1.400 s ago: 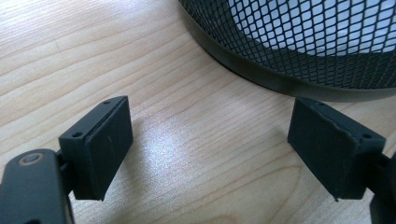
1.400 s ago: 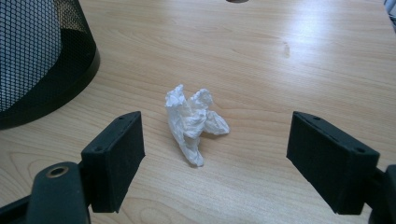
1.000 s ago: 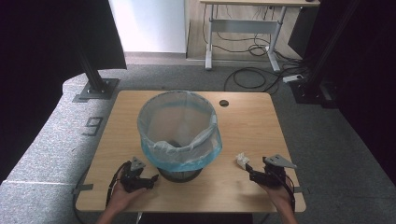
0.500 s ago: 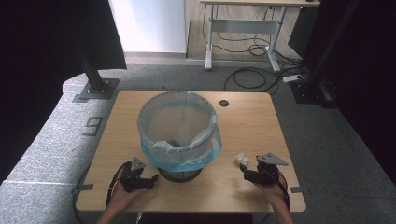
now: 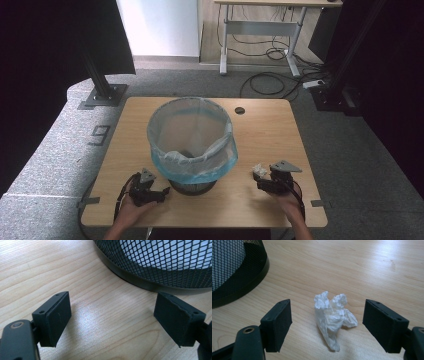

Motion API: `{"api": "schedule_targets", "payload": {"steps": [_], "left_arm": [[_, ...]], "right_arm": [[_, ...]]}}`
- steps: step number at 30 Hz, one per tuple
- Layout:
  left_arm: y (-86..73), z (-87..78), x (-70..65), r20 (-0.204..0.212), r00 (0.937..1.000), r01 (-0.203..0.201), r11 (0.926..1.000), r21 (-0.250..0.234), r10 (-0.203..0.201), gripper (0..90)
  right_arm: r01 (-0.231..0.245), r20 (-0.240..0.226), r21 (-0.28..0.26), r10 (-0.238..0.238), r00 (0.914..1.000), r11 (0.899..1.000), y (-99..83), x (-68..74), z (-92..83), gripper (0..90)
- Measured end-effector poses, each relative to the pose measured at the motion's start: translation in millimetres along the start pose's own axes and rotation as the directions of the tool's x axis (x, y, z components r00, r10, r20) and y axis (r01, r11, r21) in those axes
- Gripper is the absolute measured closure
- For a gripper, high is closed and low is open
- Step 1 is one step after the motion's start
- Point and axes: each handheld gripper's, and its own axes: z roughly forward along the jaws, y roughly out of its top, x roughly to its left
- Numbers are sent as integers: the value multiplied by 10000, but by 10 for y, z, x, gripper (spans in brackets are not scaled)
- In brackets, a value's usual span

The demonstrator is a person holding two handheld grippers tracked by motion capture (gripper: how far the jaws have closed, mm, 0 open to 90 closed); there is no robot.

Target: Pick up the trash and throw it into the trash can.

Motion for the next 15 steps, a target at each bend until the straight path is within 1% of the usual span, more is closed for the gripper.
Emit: {"api": "schedule_targets", "payload": {"steps": [4, 10, 15], "left_arm": [[0, 0, 0, 6, 10000, -9, 10000, 3, 9, 143], [0, -1, -1, 16, 10000, -15, 10000, 5, 14, 143], [0, -1, -1, 16, 10000, -13, 10000, 2, 13, 143]], "right_arm": [[-113, -81, -30, 112, 9999, 9999, 20, -10, 50, 234], [-169, -64, 276, 171, 9998, 9995, 25, -27, 155, 237], [-158, -89, 409, 162, 9998, 9990, 22, -48, 214, 268]]}}
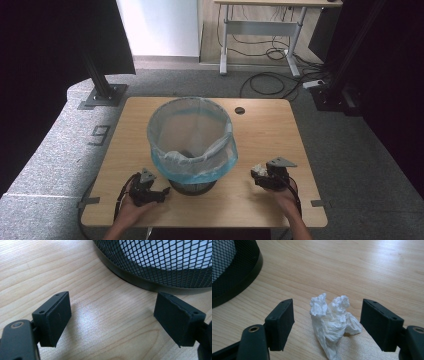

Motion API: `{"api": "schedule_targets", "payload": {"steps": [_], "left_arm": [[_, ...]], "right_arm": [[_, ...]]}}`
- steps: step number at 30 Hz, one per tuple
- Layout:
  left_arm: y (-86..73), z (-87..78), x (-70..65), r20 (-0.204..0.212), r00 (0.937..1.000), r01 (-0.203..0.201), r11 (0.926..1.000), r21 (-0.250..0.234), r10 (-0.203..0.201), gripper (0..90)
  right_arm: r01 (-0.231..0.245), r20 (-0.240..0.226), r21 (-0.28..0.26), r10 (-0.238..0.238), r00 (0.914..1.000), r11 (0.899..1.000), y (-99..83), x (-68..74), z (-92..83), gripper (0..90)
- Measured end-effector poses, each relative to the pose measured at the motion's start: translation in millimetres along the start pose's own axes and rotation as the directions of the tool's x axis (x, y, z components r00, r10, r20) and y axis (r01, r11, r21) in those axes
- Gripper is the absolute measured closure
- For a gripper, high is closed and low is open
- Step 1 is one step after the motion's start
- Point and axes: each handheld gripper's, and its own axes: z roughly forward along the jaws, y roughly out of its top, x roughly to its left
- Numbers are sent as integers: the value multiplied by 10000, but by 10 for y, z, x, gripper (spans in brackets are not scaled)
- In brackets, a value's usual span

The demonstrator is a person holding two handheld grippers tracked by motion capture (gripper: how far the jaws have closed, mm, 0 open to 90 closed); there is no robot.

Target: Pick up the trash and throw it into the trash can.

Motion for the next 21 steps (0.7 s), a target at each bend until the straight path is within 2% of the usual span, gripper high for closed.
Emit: {"api": "schedule_targets", "payload": {"steps": [6, 7, 10, 15, 16, 17, 18, 19, 21], "left_arm": [[0, 0, 0, 5, 10000, -5, 10000, 3, 5, 143], [0, 0, 0, 7, 10000, -4, 10000, 3, 4, 143], [0, 0, 0, 5, 10000, -5, 10000, 2, 5, 143], [0, 0, 0, 8, 10000, -6, 10000, 2, 6, 143], [0, 0, 0, 8, 10000, -6, 10000, 2, 6, 143], [0, 0, 0, 8, 10000, -6, 10000, 3, 6, 143], [0, 0, 0, 8, 10000, -9, 10000, 3, 9, 143], [0, 0, -1, 8, 10000, -4, 10000, 1, 4, 143], [0, 0, -1, 9, 10000, -3, 10000, 1, 3, 143]], "right_arm": [[-97, 2, 335, 97, 10000, 9994, -30, -43, 70, 302], [36, 120, 539, -42, 9999, 9985, -43, -61, 104, 346], [95, 182, 696, -108, 9998, 9975, -56, -73, 144, 394], [245, 416, 869, -282, 9987, 9959, -66, -89, 175, 554], [245, 416, 869, -282, 9987, 9959, -66, -89, 175, 554], [375, 645, 986, -440, 9970, 9944, -65, -96, 172, 653], [375, 645, 986, -440, 9970, 9944, -65, -96, 172, 653], [363, 672, 990, -430, 9968, 9944, -60, -114, 159, 716], [359, 694, 997, -429, 9967, 9944, -57, -128, 147, 752]]}}
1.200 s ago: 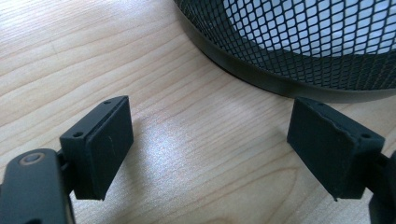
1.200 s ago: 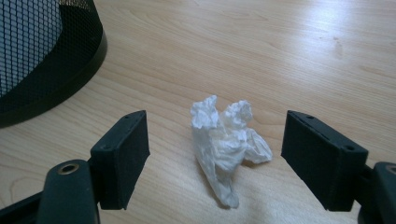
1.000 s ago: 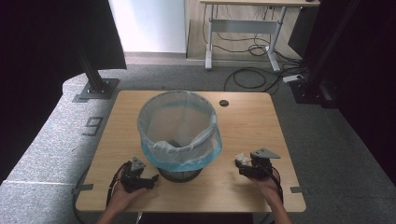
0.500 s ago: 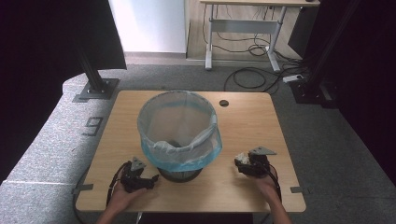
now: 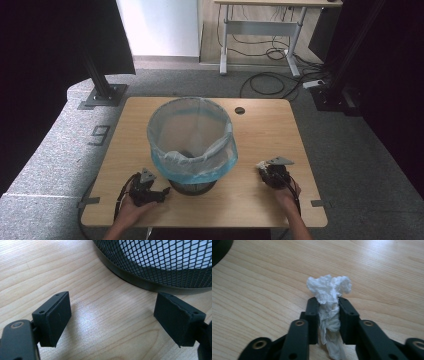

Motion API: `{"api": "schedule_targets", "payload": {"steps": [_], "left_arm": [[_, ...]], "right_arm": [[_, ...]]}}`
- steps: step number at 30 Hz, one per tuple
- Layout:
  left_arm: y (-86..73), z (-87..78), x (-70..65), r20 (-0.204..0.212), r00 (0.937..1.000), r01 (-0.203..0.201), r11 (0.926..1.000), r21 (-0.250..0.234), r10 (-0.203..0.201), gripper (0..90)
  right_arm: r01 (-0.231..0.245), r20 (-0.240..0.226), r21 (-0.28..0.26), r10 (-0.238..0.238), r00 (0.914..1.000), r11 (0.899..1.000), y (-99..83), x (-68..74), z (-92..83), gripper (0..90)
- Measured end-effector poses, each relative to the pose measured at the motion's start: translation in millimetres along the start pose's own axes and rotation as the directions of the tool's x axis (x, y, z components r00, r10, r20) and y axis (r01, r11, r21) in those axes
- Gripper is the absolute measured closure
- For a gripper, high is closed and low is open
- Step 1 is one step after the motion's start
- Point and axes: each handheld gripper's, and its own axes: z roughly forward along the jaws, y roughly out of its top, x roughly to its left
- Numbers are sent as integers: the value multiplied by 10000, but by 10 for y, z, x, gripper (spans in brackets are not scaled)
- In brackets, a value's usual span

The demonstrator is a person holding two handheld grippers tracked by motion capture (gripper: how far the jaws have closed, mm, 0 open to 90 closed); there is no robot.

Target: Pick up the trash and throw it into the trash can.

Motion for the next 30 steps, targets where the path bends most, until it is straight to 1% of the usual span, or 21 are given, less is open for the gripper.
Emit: {"api": "schedule_targets", "payload": {"steps": [2, 5, 7, 13, 14, 15, 17, 18, 21, 23, 27, 30], "left_arm": [[0, 0, 0, 3, 10000, -4, 10000, 1, 4, 143], [0, 0, -1, 11, 10000, -10, 10000, 0, 10, 143], [0, 0, -1, 18, 10000, -15, 10000, 2, 15, 143], [0, 0, -1, 18, 10000, -17, 10000, -2, 17, 143], [0, 0, -1, 20, 10000, -17, 10000, -3, 17, 143], [0, 0, -1, 23, 10000, -20, 10000, 1, 20, 143], [0, 0, -1, 24, 10000, -19, 10000, -1, 19, 143], [0, 0, -1, 24, 10000, -20, 10000, -1, 20, 143], [0, 0, -1, 25, 10000, -22, 10000, -2, 22, 143], [0, 1, -2, 10, 10000, -24, 10000, -4, 24, 143], [0, 1, -2, 16, 10000, -31, 10000, -4, 31, 143], [0, 1, -3, 18, 10000, -31, 10000, -4, 31, 143]], "right_arm": [[-49, -16, -9, 49, 10000, 10000, 2, -8, -8, 767], [-133, -152, -182, 130, 9998, 9997, 18, -22, -46, 783], [-141, -211, -330, 134, 9997, 9994, 34, -12, -75, 786], [-155, -365, -553, 135, 9992, 9984, 69, 15, -118, 790], [-208, -395, -628, 184, 9991, 9978, 78, 19, -132, 789], [-255, -462, -810, 218, 9987, 9964, 102, 20, -172, 790], [-275, -472, -871, 235, 9986, 9958, 110, 18, -187, 790], [-374, -552, -1024, 318, 9980, 9940, 134, 13, -237, 790], [-442, -602, -1175, 373, 9975, 9921, 152, 11, -288, 790], [-445, -753, -1364, 344, 9966, 9897, 159, 14, -349, 793], [-379, -825, -1480, 258, 9963, 9883, 152, 28, -403, 796], [-431, -913, -1723, 276, 9954, 9841, 170, 34, -473, 797]]}}
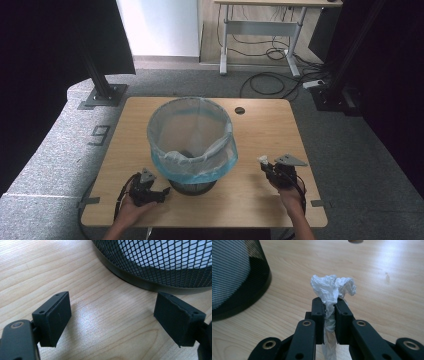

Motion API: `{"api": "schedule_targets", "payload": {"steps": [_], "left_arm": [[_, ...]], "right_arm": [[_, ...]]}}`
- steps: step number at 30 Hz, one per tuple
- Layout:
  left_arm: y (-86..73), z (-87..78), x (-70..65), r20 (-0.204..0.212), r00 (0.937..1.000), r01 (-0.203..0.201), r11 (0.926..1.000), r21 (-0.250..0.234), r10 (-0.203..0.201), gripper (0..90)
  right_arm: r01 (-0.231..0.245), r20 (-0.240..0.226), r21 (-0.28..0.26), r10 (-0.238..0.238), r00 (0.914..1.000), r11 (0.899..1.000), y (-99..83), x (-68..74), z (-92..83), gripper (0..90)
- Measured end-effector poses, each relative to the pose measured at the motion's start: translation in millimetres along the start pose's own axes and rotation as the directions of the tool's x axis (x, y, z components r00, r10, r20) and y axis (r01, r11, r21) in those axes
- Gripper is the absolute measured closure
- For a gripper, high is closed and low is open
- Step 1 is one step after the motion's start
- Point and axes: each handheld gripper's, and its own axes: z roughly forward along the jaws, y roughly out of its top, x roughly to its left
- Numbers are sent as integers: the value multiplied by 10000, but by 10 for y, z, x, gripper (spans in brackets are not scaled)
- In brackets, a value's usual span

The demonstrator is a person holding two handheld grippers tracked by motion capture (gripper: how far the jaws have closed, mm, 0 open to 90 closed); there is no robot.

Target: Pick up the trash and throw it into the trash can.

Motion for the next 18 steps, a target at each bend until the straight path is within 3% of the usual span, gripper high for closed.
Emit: {"api": "schedule_targets", "payload": {"steps": [7, 18], "left_arm": [[0, 0, -1, 2, 10000, -2, 10000, 2, 2, 143], [0, 0, -1, 3, 10000, -4, 10000, 4, 4, 143]], "right_arm": [[317, -500, -379, -335, 9982, 9988, 47, 54, -152, 797], [334, -573, -843, -384, 9976, 9959, 112, 96, -327, 797]]}}
